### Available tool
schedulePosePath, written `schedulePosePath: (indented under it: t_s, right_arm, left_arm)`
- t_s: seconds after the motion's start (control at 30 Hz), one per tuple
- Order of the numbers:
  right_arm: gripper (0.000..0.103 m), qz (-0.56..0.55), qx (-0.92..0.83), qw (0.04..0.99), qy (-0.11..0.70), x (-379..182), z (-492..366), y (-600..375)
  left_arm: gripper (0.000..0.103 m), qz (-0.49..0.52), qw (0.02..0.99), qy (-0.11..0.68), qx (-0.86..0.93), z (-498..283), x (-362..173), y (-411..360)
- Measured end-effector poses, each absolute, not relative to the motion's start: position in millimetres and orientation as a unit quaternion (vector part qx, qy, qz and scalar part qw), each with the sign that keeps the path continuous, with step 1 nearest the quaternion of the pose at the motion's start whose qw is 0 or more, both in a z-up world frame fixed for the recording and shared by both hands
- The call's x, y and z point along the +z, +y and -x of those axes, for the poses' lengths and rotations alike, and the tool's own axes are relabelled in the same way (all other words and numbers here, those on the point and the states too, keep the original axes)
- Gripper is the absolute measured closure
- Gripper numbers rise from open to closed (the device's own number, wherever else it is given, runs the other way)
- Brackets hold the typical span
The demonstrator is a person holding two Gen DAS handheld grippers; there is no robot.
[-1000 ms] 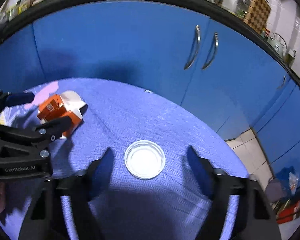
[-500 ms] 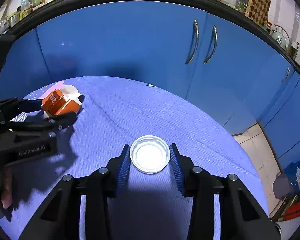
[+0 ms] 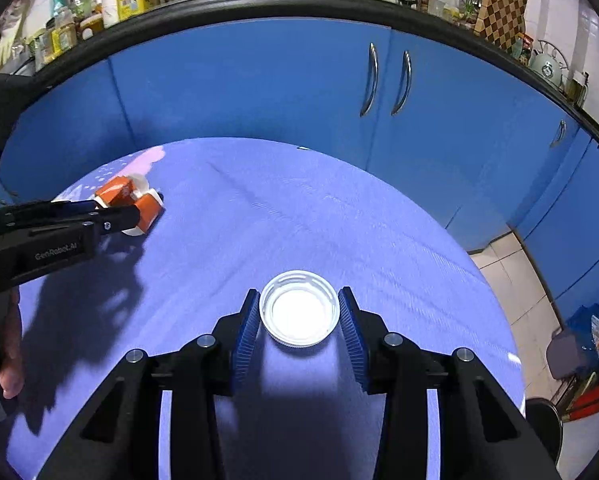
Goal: Collect trash
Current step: 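Grasp the orange-and-white wrapper with the left gripper while the right grasps the white cap, then carry the orange wrapper with the left gripper while the right carries the white cap to the bin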
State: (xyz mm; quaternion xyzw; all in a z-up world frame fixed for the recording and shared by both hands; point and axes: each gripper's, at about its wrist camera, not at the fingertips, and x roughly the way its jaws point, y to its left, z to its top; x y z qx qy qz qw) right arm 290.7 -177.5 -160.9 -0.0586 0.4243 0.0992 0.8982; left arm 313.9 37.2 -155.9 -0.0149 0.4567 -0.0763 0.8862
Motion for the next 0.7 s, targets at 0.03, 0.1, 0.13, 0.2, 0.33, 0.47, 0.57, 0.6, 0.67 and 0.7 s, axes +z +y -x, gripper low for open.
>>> schedulePosePath:
  t_s: [0.03,0.1,0.13,0.2,0.33,0.47,0.57,0.6,0.67,0.7]
  right_arm:
    - [0.064,0.060,0.101,0.899,0.423,-159,-287,-177]
    - [0.064,0.066,0.102,0.901,0.417,-153,-275,-174]
    - [0.064,0.068,0.104,0.901,0.415,-149,-269,-174]
    - [0.064,0.068,0.107,0.904,0.409,-141,-257,-174]
    - [0.064,0.072,0.114,0.910,0.393,-125,-233,-174]
    - [0.064,0.075,0.117,0.915,0.378,-108,-212,-174]
    - [0.064,0.076,0.114,0.920,0.367,-97,-197,-180]
    - [0.064,0.073,0.113,0.922,0.362,-92,-192,-184]
    - [0.064,0.066,0.109,0.926,0.354,-83,-182,-191]
    - [0.064,0.062,0.107,0.928,0.351,-80,-177,-194]
  left_arm:
    - [0.065,0.016,0.887,0.455,-0.076,-309,-153,37]
    - [0.065,0.028,0.887,0.454,-0.079,-295,-147,41]
    - [0.065,0.033,0.888,0.452,-0.080,-287,-143,41]
    - [0.065,0.038,0.889,0.449,-0.081,-273,-137,38]
    - [0.065,0.038,0.894,0.438,-0.083,-249,-120,34]
    - [0.065,0.031,0.901,0.425,-0.085,-234,-105,27]
    - [0.065,0.024,0.904,0.417,-0.088,-223,-100,14]
    - [0.065,0.022,0.905,0.416,-0.090,-219,-98,10]
    - [0.065,0.018,0.906,0.413,-0.095,-210,-93,2]
    - [0.065,0.014,0.906,0.411,-0.098,-205,-90,-3]
